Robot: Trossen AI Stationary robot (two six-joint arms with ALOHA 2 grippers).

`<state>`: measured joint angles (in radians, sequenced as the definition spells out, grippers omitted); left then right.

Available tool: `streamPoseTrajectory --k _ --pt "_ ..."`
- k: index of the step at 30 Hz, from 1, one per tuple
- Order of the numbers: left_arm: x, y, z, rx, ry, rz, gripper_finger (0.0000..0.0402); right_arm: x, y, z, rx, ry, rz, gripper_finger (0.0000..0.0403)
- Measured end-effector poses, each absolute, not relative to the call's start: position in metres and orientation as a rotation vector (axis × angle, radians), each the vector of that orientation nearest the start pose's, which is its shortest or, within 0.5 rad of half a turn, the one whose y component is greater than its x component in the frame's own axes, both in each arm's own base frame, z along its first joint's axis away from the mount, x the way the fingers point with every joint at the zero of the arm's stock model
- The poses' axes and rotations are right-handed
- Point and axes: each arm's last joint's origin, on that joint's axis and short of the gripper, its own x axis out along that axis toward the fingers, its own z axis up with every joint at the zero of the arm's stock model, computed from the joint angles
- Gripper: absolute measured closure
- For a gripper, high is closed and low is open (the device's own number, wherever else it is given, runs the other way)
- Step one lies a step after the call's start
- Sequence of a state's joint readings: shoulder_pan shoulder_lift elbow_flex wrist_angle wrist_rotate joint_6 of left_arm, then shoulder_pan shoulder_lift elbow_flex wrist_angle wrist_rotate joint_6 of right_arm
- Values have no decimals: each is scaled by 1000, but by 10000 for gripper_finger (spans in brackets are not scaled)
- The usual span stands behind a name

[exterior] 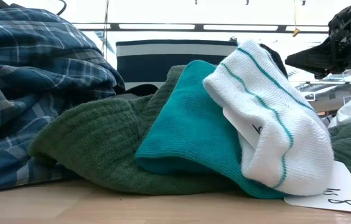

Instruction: Sort clothes

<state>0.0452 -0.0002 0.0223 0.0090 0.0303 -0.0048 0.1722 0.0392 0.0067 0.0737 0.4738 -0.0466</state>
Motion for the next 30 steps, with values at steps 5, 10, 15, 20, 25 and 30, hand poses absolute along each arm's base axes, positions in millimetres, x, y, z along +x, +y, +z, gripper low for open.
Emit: streamPoseTrajectory --k 5,10,15,20,25,30 --pt "96 3 172 -4 -31 14 291 97 4 170 -33 -32 -302 312" --pt "96 3 172 -4 -32 14 291 97 4 170 -33 -32 -302 312" --pt "96 3 174 -3 -54 15 291 97 4 170 -33 -32 -302 312" --pt "95 3 184 -28 -159 12 291 97 4 170 -33 -32 -302 312" --pt "94 5 191 -122 -232 43 291 97 4 170 -33 -32 -302 312" --pt "91 7 203 -231 -213 125 291 97 4 170 -33 -32 -302 312"
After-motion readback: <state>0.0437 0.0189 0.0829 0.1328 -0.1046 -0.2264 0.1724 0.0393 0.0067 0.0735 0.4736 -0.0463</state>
